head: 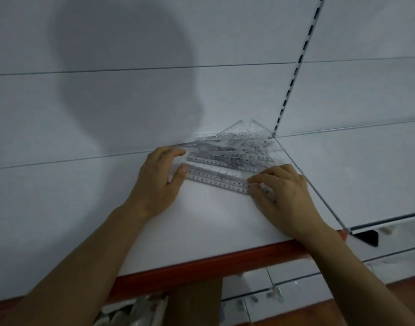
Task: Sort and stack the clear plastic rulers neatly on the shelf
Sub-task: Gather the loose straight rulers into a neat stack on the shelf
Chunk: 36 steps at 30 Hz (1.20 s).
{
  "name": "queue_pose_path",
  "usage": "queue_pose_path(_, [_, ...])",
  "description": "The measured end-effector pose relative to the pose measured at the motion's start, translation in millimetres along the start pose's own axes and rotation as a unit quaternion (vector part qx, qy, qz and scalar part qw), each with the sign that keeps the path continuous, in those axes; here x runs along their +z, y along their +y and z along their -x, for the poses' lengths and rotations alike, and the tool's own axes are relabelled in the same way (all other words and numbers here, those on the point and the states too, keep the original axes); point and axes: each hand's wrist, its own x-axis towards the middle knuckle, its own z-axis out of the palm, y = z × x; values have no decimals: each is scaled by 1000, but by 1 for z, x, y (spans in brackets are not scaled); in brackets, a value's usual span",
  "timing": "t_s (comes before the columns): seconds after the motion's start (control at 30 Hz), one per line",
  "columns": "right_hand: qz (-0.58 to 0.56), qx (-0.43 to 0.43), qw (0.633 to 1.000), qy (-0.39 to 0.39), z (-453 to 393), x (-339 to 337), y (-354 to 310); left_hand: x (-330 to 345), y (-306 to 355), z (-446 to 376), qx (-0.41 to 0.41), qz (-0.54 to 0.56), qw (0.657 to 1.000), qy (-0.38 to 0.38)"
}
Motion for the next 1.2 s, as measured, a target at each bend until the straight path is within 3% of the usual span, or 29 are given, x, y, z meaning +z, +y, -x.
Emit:
queue_pose_path(0.17, [-13,3,995,101,-10,-1,0,-5,1,2,22,68,997,23])
queue_pose_path(0.33, [-73,-11,989,128,-28,-6,-26,-12,12,6,103,53,993,7])
queue_pose_path(0.47, [-161,102,971,141,-28,-5,-39,-12,15,8,95,52,994,25])
queue_pose_path(0.6, [-177,182,963,87,-5,0,-34,-14,18,11,40,99,992,70])
queue_pose_path(0.73, [-33,170,983,-57,-3,0,-30,-11,25,13,22,122,989,79])
queue_pose_path(0.8, [7,159,983,-94,-5,0,-32,-11,25,12,18,129,988,87])
queue_pose_path(1.1, [-32,132,991,-18,0,9,-23,-9,23,12,-1,141,986,90])
queue_pose_path(1.2, [-70,121,989,43,-2,5,-24,-10,23,12,-4,148,984,95])
